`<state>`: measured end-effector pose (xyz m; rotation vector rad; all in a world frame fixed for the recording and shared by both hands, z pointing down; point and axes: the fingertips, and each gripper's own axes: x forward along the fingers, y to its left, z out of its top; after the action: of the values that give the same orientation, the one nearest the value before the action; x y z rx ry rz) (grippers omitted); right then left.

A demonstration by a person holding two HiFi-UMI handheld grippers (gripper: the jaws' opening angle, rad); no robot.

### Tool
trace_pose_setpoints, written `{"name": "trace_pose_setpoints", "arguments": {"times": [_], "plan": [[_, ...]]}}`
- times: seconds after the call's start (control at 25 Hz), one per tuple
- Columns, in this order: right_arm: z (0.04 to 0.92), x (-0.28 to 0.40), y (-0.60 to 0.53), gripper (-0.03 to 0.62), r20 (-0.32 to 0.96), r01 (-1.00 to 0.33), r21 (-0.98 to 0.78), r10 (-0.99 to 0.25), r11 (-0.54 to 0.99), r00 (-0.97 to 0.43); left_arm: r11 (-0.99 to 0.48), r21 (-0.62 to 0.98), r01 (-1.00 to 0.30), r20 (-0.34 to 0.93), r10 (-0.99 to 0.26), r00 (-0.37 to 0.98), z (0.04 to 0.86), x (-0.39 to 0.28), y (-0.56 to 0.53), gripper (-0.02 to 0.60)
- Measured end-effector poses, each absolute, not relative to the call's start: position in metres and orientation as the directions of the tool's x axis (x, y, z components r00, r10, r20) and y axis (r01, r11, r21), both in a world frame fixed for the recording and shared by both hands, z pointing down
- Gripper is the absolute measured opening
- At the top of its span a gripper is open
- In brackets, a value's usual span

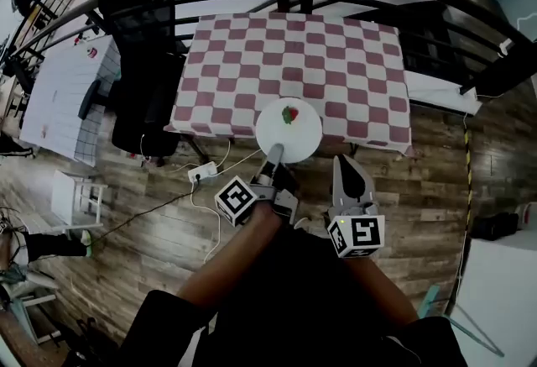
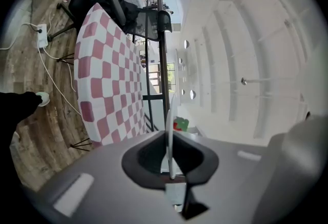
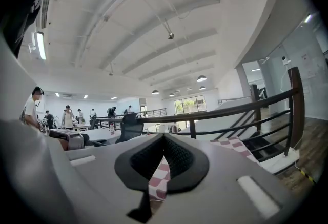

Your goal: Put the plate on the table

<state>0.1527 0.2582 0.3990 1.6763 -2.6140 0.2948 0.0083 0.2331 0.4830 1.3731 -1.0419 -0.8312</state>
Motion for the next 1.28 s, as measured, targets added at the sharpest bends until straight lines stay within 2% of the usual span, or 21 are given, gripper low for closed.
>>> {"name": "trace_pose_setpoints", "arguments": {"times": [0.48, 1.28], "plan": [[0.411, 0.150, 0.178, -0.003, 0.158, -0.911, -0.153, -0.901, 0.382, -0.405, 0.037, 0.991, -0.126, 0.084, -0.917, 0.391, 0.491, 0.001, 0.151, 0.028], [0.416, 0.102, 0.035, -0.003, 0.228, -0.947, -0.118, -0.920, 0.300, -0.320, 0.088, 0.984, -0.155, 0.149, -0.884, 0.443, 0.533, -0.073, 0.021, 0.028]]}}
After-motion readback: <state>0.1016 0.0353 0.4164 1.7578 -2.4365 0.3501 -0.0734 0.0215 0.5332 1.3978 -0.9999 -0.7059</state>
